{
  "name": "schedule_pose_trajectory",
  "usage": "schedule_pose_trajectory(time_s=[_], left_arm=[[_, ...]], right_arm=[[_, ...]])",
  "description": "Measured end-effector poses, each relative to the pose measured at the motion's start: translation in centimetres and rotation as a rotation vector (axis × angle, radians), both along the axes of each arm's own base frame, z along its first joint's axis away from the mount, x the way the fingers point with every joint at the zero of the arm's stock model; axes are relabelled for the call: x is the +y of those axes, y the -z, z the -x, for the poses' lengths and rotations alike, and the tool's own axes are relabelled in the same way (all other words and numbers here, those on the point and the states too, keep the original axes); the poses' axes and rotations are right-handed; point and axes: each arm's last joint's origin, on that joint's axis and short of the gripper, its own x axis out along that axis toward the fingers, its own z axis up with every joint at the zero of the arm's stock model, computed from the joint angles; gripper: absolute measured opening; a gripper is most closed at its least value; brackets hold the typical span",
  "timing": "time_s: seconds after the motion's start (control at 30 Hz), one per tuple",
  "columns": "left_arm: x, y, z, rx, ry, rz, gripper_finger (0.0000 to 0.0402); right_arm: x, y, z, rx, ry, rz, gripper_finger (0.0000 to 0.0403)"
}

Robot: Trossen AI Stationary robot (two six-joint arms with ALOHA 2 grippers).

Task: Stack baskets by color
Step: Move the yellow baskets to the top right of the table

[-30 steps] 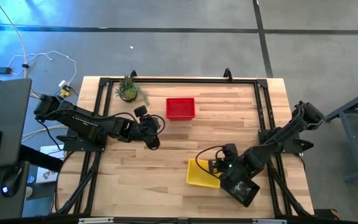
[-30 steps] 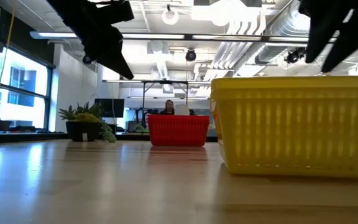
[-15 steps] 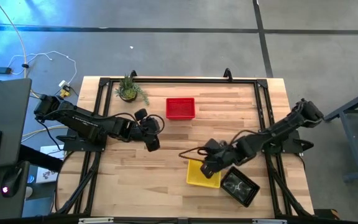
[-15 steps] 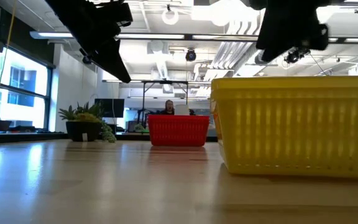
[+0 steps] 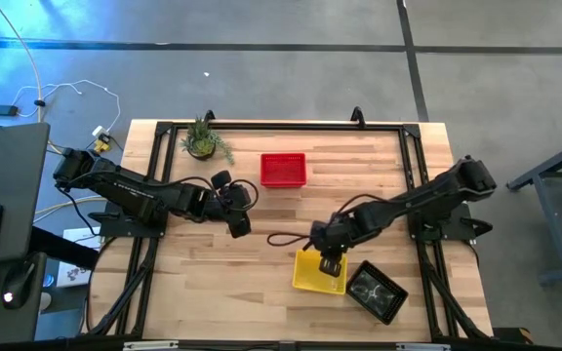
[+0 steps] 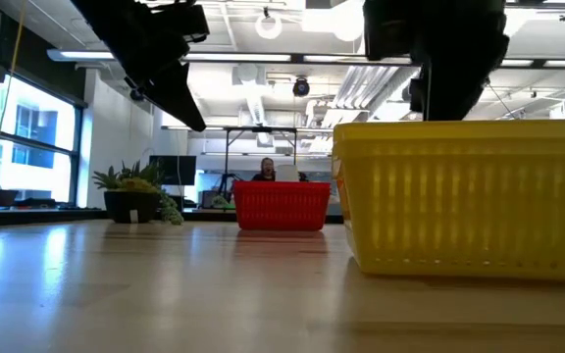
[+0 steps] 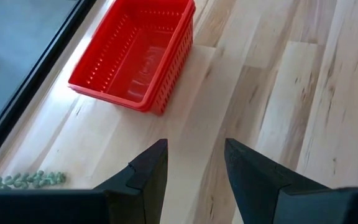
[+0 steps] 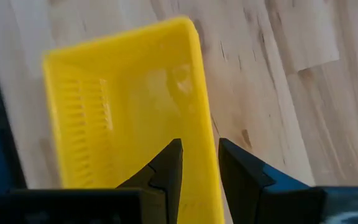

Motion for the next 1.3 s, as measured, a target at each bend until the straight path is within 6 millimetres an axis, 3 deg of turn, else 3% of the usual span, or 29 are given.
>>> schedule_pose_trajectory(time_s=[0.53,0.7,0.97,1.3], left_arm=[[0.0,0.0,0.0,0.009,0.012,-0.01,0.0145],[0.0,0.0,0.0,0.013,0.014,-0.012,0.0145],[0.0,0.1,0.1,0.026,0.014,-0.013,0.0145],[0.0,0.1,0.2,0.033,0.014,-0.014,0.0145]], right_arm=[[-0.7,3.9,-0.5,0.193,-0.016,0.089,0.0091],[-2.2,4.0,-0.3,0.251,0.009,0.148,0.0074],[-5.3,4.0,-0.3,0.301,-0.076,0.185,0.0009],[-11.1,4.0,0.2,0.39,-0.144,0.292,0.0025]])
